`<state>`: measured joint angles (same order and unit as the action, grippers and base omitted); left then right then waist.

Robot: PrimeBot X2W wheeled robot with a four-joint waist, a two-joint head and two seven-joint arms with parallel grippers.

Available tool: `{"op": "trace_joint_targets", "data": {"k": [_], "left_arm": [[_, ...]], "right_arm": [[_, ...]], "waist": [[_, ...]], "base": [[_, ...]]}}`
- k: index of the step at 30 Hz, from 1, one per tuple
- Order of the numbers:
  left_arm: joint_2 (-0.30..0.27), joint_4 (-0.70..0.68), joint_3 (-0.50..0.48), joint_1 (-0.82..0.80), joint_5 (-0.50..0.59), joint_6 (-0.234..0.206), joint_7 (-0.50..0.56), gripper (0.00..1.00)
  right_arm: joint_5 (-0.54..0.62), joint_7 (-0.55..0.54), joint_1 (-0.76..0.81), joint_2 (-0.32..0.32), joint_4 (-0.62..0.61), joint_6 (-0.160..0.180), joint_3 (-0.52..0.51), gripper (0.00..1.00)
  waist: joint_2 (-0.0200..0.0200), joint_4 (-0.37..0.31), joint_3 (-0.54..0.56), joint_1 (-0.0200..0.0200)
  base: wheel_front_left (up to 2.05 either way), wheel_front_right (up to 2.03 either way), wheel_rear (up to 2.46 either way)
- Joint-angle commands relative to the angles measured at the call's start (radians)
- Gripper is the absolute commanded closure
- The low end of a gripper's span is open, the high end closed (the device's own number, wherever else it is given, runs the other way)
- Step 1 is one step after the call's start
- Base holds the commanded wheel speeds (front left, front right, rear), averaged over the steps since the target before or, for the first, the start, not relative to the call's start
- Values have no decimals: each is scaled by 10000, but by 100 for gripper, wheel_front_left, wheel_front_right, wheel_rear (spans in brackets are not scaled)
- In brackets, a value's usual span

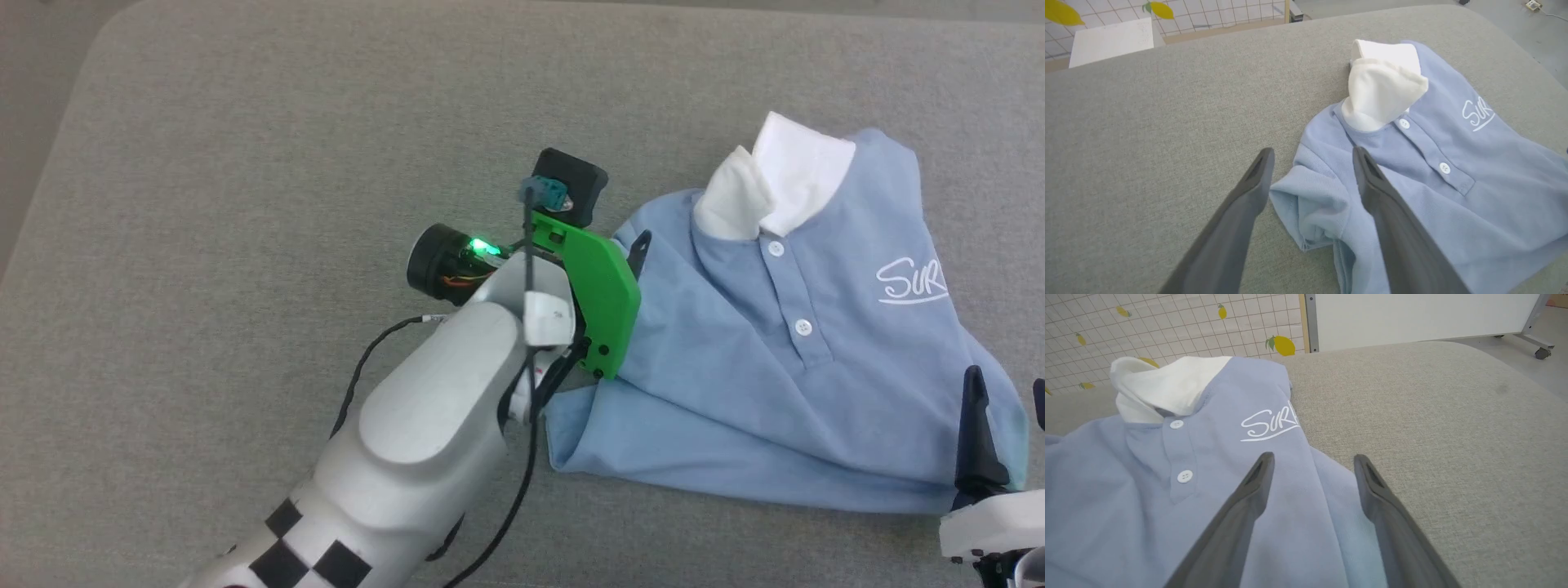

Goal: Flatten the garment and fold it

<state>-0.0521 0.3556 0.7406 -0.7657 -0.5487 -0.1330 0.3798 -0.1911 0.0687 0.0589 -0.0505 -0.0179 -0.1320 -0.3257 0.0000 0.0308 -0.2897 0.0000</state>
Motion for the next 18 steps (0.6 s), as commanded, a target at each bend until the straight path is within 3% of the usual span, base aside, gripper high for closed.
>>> {"op": "trace_joint_targets", "data": {"k": [1, 5, 9, 10, 11, 18], "left_arm": [[16, 260, 246, -279, -214, -308, 201, 0], [17, 1164, 899, -714, -321, -1006, 832, 0], [17, 1588, 1111, -906, -725, -1317, 853, 0], [17, 1669, 1174, -926, -822, -1318, 857, 18], [17, 1758, 1261, -950, -938, -1272, 852, 100], [18, 1961, 1389, -1248, -1443, -1070, 279, 100]], "right_arm": [[69, -46, -199, 2, 22, 13, 29, 0], [81, -104, -301, 2, -80, 13, 148, 0], [88, -63, -457, 3, -348, 13, 80, 0], [105, -44, -494, 3, -413, 13, 46, 0], [122, -34, -535, 3, -486, 13, 14, 0], [58, -42, -571, 3, -780, 13, -159, 0]], "waist": [[0, -184, -193, 0], [0, -437, -447, 0], [0, -667, -713, 0], [0, -707, -764, 0], [0, -744, -808, 0], [0, -700, -571, 0]], "base": [[0, 0, 0], [0, 0, 0], [0, 0, 0], [0, 0, 0], [0, 0, 0], [0, 0, 0]]}}
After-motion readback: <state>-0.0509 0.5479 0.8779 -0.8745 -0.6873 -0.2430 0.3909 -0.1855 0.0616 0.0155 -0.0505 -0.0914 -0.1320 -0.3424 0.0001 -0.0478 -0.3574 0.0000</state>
